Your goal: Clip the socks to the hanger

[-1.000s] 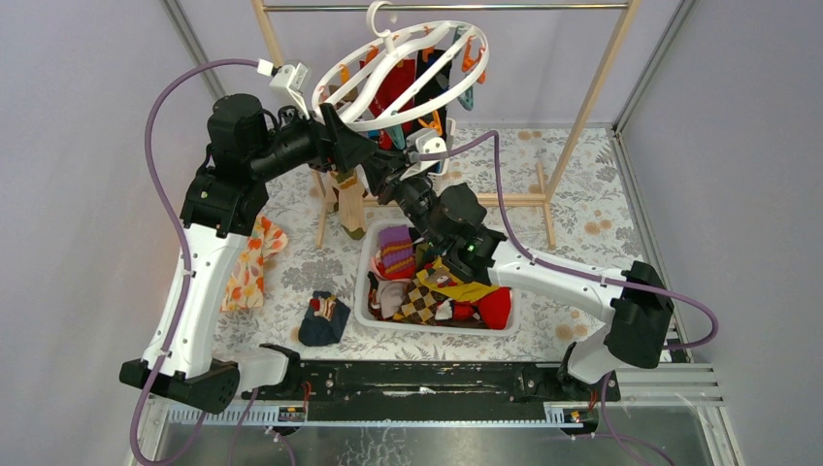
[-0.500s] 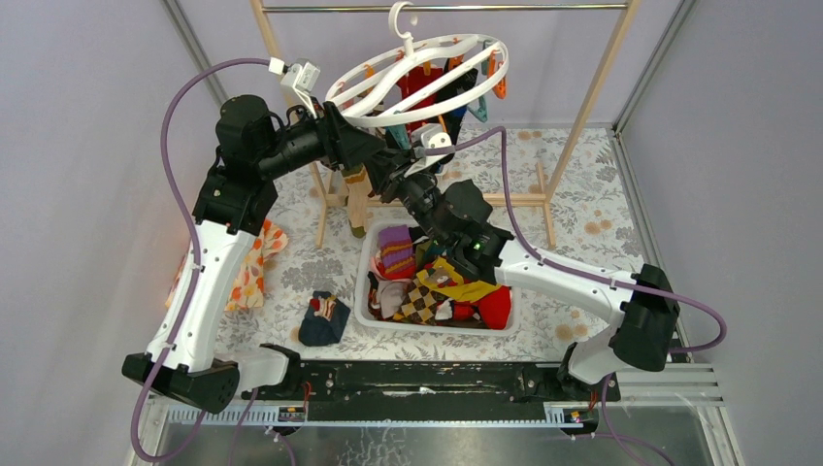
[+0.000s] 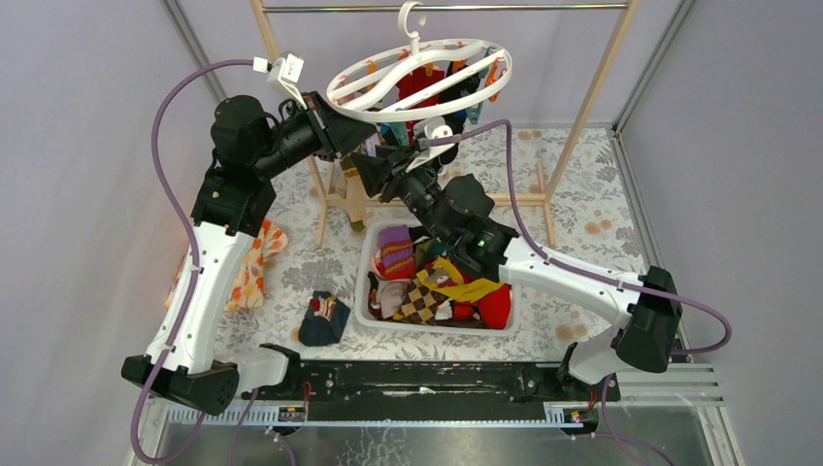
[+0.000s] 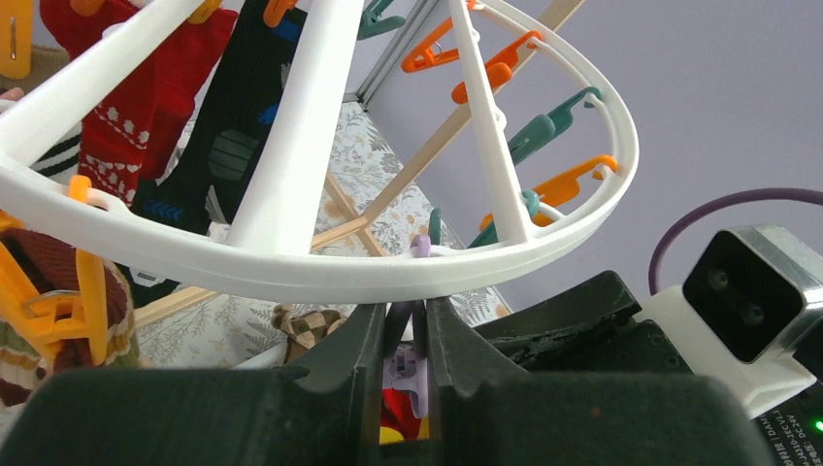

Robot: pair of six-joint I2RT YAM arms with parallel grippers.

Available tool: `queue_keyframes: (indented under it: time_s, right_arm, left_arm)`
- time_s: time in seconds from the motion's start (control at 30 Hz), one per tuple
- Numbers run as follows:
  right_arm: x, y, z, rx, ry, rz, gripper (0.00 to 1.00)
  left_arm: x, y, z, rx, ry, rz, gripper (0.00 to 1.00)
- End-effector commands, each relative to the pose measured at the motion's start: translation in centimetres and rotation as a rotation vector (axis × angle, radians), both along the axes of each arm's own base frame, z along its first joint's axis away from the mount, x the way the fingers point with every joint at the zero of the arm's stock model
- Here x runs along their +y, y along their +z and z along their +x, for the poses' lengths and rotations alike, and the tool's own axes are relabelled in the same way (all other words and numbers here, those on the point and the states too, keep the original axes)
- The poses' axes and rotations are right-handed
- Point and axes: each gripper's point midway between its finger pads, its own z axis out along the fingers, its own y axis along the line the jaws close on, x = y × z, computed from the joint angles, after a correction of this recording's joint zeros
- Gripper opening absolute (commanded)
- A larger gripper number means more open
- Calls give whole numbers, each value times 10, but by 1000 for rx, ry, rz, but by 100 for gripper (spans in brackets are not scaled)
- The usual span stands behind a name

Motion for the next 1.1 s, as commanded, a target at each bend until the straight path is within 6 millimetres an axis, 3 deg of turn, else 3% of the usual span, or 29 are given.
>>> queue_keyframes:
  time_s: [0.0, 0.23, 0.37, 0.47, 0.7, 0.97, 1.07]
  right_arm:
    - [-2, 44, -37, -39, 138, 102, 53]
    - [-38, 32, -25, 39, 107, 107, 76]
    - [-64, 17, -26, 98, 88, 71, 77]
    - [-75, -6, -33, 140, 89, 13, 77]
    - [-85, -77, -41, 321, 79, -210, 79]
    - [-103, -198, -55, 571, 57, -535, 78]
    - [-109, -220, -65, 608, 80, -583, 78]
  left_arm:
    - [4, 21, 9, -55, 50, -45, 0]
    - [9, 19, 10, -43, 73, -48, 0]
    - [13, 17, 11, -40, 93, -35, 0]
    - [16, 16, 12, -37, 106, -34, 0]
    - [16, 12, 12, -15, 91, -38, 0]
    - [20, 4, 14, -18, 103, 7, 0]
    - [20, 2, 13, -19, 95, 19, 0]
